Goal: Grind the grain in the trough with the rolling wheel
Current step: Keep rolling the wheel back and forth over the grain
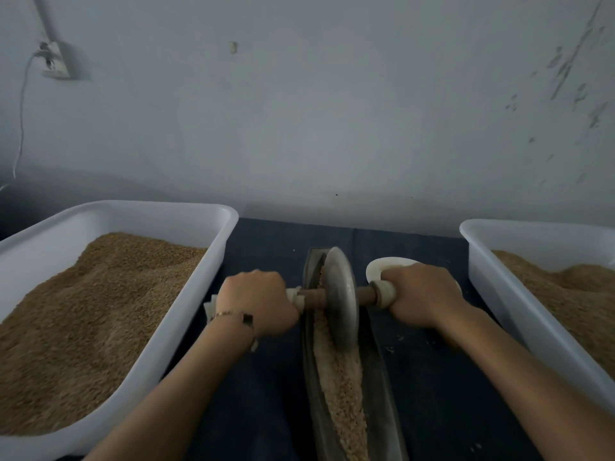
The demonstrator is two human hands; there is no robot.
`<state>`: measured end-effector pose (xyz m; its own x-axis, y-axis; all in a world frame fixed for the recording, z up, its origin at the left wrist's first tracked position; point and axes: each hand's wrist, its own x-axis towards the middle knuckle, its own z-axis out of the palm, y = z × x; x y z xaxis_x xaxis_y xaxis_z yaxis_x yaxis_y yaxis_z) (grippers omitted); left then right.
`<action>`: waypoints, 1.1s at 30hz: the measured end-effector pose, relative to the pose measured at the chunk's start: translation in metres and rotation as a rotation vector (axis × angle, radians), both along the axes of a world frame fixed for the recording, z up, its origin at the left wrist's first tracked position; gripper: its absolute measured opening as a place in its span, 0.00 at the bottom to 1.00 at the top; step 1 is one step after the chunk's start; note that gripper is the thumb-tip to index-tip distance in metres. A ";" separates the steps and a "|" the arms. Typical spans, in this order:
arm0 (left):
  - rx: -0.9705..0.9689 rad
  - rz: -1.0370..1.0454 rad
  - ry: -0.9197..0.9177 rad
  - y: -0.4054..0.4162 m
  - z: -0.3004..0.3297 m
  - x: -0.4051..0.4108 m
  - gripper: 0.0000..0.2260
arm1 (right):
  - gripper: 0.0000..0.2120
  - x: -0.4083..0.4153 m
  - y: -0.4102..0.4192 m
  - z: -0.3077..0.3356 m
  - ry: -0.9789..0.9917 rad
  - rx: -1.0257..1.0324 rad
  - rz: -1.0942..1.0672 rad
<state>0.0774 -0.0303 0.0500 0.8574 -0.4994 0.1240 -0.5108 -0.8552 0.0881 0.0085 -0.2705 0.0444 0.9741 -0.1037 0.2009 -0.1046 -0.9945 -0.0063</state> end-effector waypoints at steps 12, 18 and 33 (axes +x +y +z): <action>-0.176 -0.074 -0.477 0.023 -0.029 -0.072 0.11 | 0.15 -0.063 0.012 -0.057 -0.702 -0.148 0.174; -0.237 -0.081 -0.576 0.030 -0.045 -0.083 0.12 | 0.16 -0.074 0.019 -0.057 -0.758 -0.182 0.180; -0.107 0.104 0.024 0.016 -0.020 -0.016 0.09 | 0.09 -0.013 0.017 0.002 -0.143 -0.164 0.024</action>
